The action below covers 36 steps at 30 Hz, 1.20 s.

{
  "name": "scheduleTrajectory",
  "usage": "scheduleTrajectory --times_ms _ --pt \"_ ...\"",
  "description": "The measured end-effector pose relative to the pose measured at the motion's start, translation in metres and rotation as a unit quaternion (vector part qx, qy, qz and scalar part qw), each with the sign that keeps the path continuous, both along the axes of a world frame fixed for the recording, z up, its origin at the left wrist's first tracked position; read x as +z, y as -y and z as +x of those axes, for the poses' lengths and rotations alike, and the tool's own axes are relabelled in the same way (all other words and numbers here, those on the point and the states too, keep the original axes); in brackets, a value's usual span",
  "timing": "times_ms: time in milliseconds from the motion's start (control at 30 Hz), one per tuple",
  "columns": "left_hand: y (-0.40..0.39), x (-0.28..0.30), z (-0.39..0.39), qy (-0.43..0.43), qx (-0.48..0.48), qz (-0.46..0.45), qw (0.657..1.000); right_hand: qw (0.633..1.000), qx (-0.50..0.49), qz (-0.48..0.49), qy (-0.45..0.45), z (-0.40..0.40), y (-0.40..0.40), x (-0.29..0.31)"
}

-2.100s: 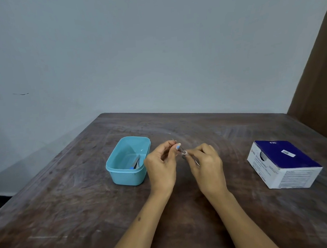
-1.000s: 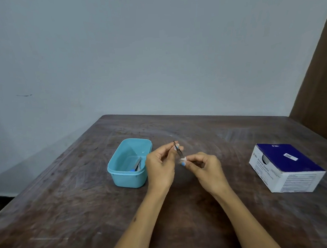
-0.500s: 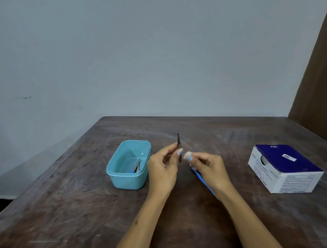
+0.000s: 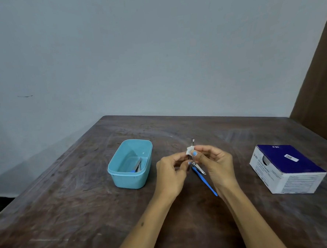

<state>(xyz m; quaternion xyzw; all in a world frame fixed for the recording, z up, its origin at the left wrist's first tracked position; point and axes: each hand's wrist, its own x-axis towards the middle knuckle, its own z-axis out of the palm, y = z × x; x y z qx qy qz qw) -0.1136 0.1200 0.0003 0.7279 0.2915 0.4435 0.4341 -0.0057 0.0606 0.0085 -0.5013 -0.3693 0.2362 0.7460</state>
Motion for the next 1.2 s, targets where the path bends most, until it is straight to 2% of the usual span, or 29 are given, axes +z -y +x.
scheduleTrajectory --times_ms 167,333,500,667,867,1067,1200 --pt "-0.002 -0.001 -0.001 -0.014 0.002 0.011 1.000 1.000 -0.006 -0.016 0.023 -0.002 -0.001 -0.001" --pt "-0.002 -0.002 -0.001 -0.047 -0.018 0.011 0.999 0.997 -0.053 -0.003 0.048 0.000 -0.002 0.000" --pt "-0.004 -0.002 -0.003 -0.016 0.009 0.016 1.000 0.988 -0.024 -0.079 0.134 -0.001 -0.008 -0.012" --pt "-0.003 -0.003 0.001 -0.030 -0.006 0.000 1.000 0.989 -0.070 -0.063 0.110 0.000 -0.007 -0.009" --pt "-0.005 -0.008 0.000 -0.027 0.002 -0.004 1.000 0.983 -0.061 -0.098 0.145 -0.003 -0.008 -0.015" --pt "-0.002 -0.008 0.004 -0.019 -0.025 -0.029 0.999 0.991 -0.081 -0.039 0.097 -0.005 -0.005 -0.006" --pt "-0.003 -0.008 0.003 -0.007 -0.015 -0.015 1.000 0.988 -0.074 -0.063 0.123 -0.006 -0.006 -0.011"
